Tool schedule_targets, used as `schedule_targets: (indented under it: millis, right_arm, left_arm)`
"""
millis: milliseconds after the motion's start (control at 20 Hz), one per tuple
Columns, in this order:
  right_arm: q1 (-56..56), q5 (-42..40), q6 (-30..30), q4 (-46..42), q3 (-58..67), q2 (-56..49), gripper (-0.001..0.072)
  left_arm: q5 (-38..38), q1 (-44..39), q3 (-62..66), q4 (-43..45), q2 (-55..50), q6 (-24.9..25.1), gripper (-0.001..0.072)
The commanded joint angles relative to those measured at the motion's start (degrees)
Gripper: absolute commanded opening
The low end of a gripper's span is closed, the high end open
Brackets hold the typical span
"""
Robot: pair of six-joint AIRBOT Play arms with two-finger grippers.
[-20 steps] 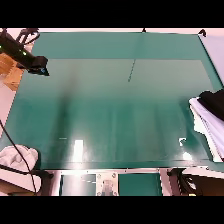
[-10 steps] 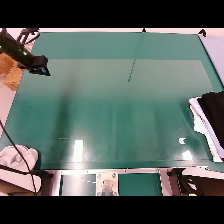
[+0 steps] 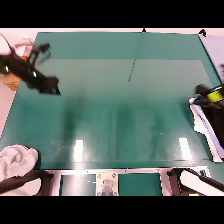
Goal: Fold the shirts.
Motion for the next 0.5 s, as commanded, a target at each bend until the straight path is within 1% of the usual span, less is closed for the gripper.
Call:
schedule_targets:
  millis: [0,100,150,450]
  right_arm:
    - [13.97,-9.64,-0.68,2.8,-17.77,9.53,0.0017]
    - [17.29,-11.76,-0.7,3.43,-21.33,10.95,0.0017]
    - [18.49,-11.58,-0.7,3.39,-21.77,10.91,0.0017]
    - [20.24,-11.17,-0.68,3.39,-21.9,10.91,0.0017]
  left_arm:
    - [7.15,-3.32,-21.92,-0.37,12.85,-3.39,0.0023]
    - [8.76,-3.48,-28.04,-0.48,17.05,-4.28,0.0024]
    - [9.09,-3.48,-29.46,-0.31,17.86,-4.28,0.0024]
    - [11.34,-3.48,-30.32,-0.35,18.03,-4.28,0.0024]
